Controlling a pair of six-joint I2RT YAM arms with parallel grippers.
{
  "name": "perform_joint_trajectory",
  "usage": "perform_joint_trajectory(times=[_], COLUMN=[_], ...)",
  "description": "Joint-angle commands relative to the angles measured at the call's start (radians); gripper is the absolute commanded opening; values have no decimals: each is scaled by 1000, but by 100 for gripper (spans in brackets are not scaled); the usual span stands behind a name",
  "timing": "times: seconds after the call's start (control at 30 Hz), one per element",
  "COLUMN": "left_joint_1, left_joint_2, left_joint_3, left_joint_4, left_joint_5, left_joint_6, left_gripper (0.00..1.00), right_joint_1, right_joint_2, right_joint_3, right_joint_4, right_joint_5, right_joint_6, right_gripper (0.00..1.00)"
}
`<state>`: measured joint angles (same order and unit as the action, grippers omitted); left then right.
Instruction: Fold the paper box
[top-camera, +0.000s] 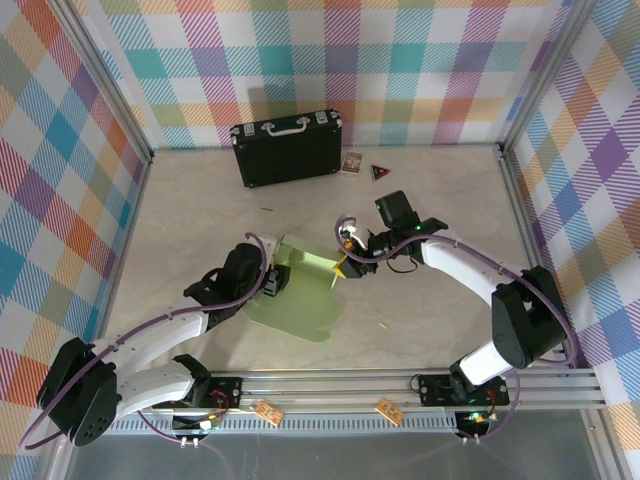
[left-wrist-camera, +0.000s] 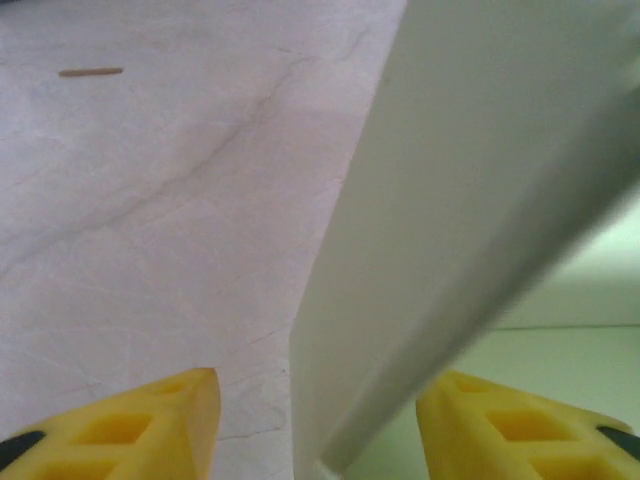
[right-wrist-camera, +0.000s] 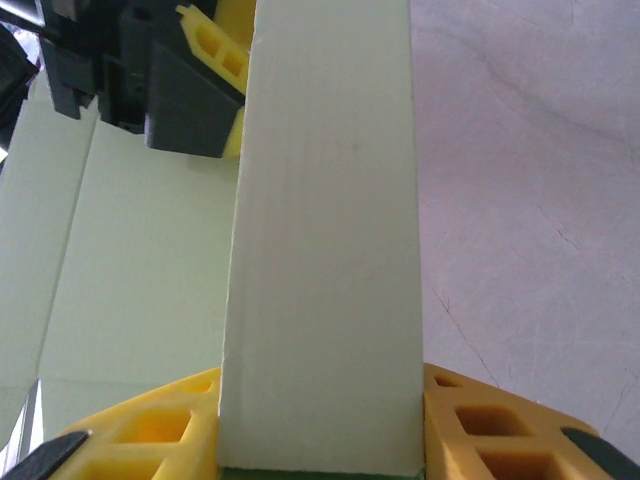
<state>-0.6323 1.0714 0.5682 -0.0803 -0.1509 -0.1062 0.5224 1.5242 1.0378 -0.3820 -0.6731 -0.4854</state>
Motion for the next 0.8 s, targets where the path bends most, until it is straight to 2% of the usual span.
perform_joint_trajectory(times=[0.0, 0.03, 0.13, 0.17, 0.33, 0.4, 0.47, 0.53, 0.63, 0.77], left_joint_1=[6, 6, 6, 6, 6, 14, 35, 69, 105, 111], left_joint_2=[-48, -61, -93, -105, -217, -277, -329, -355, -359, -344], left_joint_3=[59, 71, 119, 136, 178, 174, 196, 232, 253, 191], left_joint_4=[-52, -66, -129, -153, -269, -318, -442, -556, -653, -628], left_joint_5=[-20, -30, -47, -67, -176, -230, -292, -263, -136, 41], left_joint_6=[-37, -47, -63, -78, -146, -222, -356, -418, -491, -597], left_gripper=[71, 78, 90, 100, 100, 99, 99, 100, 99, 99], right_joint_1=[-10, -10, -16, -20, -50, -71, -89, -100, -108, -113], right_joint_2=[28, 32, 41, 44, 55, 60, 64, 67, 71, 92], right_joint_3=[16, 16, 7, 3, -35, -60, -88, -112, -159, -200], right_joint_4=[24, 30, 56, 71, 171, 230, 297, 352, 460, 578], right_joint_5=[-10, -8, 2, 4, -10, -8, -1, -1, 7, 30], right_joint_6=[49, 59, 101, 126, 260, 338, 446, 508, 620, 748], right_gripper=[35, 35, 35, 35, 35, 35, 35, 34, 34, 34])
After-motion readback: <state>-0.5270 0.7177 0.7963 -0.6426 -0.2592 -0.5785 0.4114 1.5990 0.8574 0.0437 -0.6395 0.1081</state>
